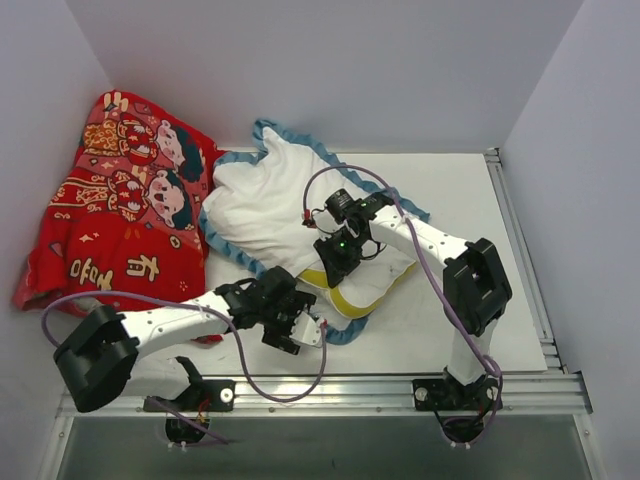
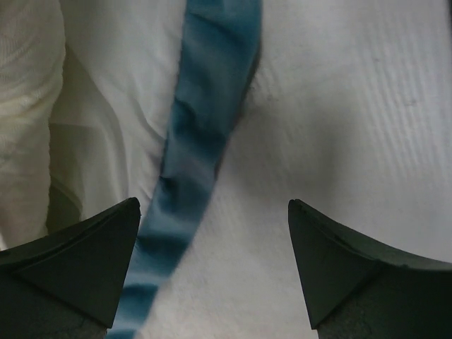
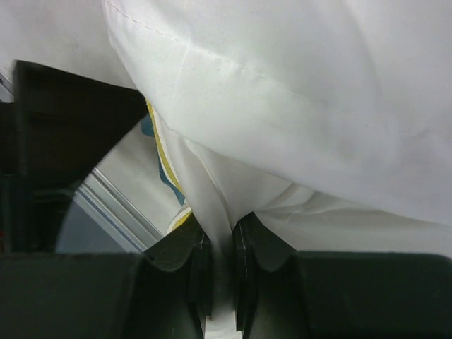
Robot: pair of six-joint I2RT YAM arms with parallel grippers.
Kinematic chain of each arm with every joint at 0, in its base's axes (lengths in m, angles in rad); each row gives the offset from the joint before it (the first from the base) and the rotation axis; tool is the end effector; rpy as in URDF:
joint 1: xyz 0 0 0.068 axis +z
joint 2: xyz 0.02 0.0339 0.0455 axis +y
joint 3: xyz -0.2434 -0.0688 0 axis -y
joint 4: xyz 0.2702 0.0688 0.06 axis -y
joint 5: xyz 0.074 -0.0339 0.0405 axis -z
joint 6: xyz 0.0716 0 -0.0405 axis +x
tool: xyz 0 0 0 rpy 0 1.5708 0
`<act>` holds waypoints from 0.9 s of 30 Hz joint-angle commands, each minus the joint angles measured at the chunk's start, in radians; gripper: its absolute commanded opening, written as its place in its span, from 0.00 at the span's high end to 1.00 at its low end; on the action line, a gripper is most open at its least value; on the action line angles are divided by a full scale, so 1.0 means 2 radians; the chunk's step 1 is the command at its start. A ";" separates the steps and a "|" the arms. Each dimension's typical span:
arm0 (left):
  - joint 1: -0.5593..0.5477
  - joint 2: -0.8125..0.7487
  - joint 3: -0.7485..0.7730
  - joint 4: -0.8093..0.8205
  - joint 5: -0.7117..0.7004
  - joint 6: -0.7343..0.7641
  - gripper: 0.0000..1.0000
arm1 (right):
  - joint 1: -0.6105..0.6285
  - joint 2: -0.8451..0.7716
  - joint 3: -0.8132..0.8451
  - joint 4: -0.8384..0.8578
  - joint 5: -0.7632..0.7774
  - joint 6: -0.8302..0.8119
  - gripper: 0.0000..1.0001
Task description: Put the pillow into the pillowcase
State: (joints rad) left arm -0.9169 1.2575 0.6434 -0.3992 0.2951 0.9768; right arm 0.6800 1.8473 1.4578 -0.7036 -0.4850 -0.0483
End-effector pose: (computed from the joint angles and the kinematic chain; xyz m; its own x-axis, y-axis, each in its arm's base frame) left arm 0.1512 -0.2316 0.1175 0.4180 0.7581 -0.5006 0.9052 -0.3008 0.3003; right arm 0.3074 0.2915 0.1786 -0.6548 -0.5845 -0.4792 -0.7554 0.5255 0.3913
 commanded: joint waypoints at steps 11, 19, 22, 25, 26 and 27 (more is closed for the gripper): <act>-0.023 0.159 0.066 0.162 0.008 0.084 0.76 | -0.016 -0.036 0.014 -0.010 -0.071 0.020 1.00; -0.096 0.066 0.245 0.065 0.217 -0.070 1.00 | -0.042 0.061 0.163 -0.005 -0.074 0.055 1.00; -0.118 0.054 0.294 0.072 0.240 -0.119 1.00 | -0.037 0.111 0.207 0.017 -0.081 0.101 1.00; -0.114 0.050 0.297 0.068 0.247 -0.126 1.00 | -0.013 0.126 0.121 0.089 -0.043 0.120 1.00; -0.111 0.047 0.294 0.060 0.249 -0.121 1.00 | -0.012 0.129 0.091 0.121 -0.039 0.125 1.00; -0.110 0.045 0.292 0.052 0.251 -0.113 1.00 | -0.012 0.132 0.055 0.128 -0.038 0.131 1.00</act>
State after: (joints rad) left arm -1.0950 1.3758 1.1885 -0.3309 0.5598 0.7902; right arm 0.6247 2.0243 1.7069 -0.6464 -0.6331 0.1513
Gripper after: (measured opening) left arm 0.014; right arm 0.131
